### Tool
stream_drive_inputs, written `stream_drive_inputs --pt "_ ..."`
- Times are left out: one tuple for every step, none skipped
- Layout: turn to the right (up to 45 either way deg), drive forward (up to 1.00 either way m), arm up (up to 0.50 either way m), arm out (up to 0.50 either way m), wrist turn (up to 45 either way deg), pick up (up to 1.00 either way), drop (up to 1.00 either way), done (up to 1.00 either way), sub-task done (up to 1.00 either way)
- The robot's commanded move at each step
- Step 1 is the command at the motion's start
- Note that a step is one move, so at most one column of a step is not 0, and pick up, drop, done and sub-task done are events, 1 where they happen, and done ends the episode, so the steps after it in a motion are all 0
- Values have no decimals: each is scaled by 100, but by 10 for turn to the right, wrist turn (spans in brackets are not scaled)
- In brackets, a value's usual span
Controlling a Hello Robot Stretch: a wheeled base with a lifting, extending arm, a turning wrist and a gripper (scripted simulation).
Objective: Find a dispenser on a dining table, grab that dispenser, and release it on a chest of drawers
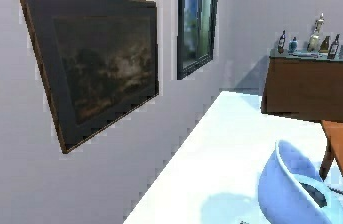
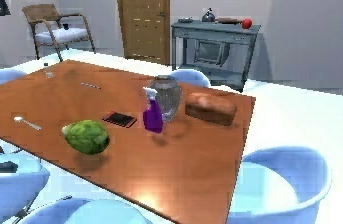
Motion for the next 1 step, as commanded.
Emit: stream_drive_inputs --pt "0 0 36 0 0 0 0 0 0"
